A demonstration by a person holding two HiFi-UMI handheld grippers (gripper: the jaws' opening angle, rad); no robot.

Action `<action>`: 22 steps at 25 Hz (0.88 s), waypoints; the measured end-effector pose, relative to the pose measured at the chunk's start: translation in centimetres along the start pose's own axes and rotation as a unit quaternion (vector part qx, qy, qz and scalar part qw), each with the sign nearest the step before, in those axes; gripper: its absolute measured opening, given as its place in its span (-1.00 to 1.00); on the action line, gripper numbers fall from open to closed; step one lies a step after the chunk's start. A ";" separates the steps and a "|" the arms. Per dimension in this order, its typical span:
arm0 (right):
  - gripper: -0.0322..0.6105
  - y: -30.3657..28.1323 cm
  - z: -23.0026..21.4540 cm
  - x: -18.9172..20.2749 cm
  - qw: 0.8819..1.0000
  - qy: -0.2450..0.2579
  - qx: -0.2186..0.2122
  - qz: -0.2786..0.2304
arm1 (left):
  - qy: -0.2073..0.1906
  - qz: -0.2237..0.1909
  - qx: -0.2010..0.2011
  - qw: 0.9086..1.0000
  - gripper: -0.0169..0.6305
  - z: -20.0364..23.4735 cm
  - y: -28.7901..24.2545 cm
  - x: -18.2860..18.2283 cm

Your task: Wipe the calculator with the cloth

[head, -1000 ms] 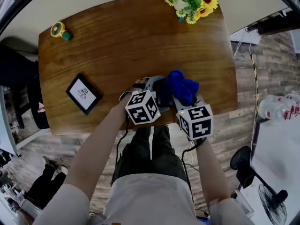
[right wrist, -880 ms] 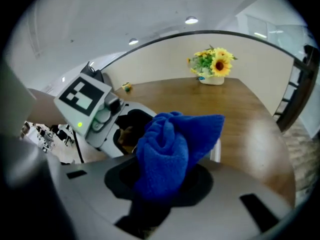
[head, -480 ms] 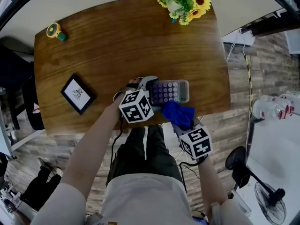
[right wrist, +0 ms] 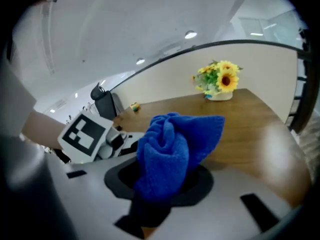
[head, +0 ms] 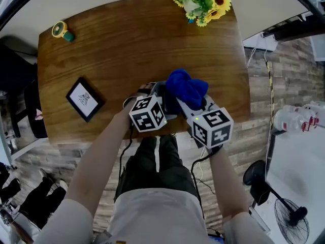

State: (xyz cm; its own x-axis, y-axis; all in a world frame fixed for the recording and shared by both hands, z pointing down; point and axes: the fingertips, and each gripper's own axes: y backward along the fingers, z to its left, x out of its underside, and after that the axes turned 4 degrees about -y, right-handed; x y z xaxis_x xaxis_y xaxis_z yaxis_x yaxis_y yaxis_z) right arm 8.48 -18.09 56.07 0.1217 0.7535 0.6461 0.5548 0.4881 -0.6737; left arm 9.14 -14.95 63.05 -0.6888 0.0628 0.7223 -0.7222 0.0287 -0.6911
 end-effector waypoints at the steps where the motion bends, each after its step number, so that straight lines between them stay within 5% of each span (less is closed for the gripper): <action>1: -0.50 -1.0 0.4 0.8 1.000 0.008 0.000 0.020 | 0.001 0.000 0.000 1.000 0.50 0.0 0.0 0.0; 13: -0.54 1.1 2.3 7.7 0.981 0.095 -0.036 0.167 | 0.000 0.000 0.001 1.000 0.51 0.0 0.0 0.0; 19: -0.54 5.1 -2.6 11.1 0.950 0.152 0.052 0.268 | 0.002 0.001 0.002 1.000 0.51 0.0 -0.1 0.0; 22: -0.53 7.3 -4.6 8.8 0.961 0.124 0.080 0.234 | 0.001 0.001 0.003 1.000 0.51 0.0 0.0 0.0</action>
State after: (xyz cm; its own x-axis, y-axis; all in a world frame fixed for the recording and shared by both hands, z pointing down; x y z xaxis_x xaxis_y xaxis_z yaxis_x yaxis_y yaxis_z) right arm 17.35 -9.91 58.47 0.5310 0.7882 0.3112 0.2609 0.1973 -0.9450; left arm 9.19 -14.95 63.05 -0.6902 0.0657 0.7207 -0.7211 0.0220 -0.6925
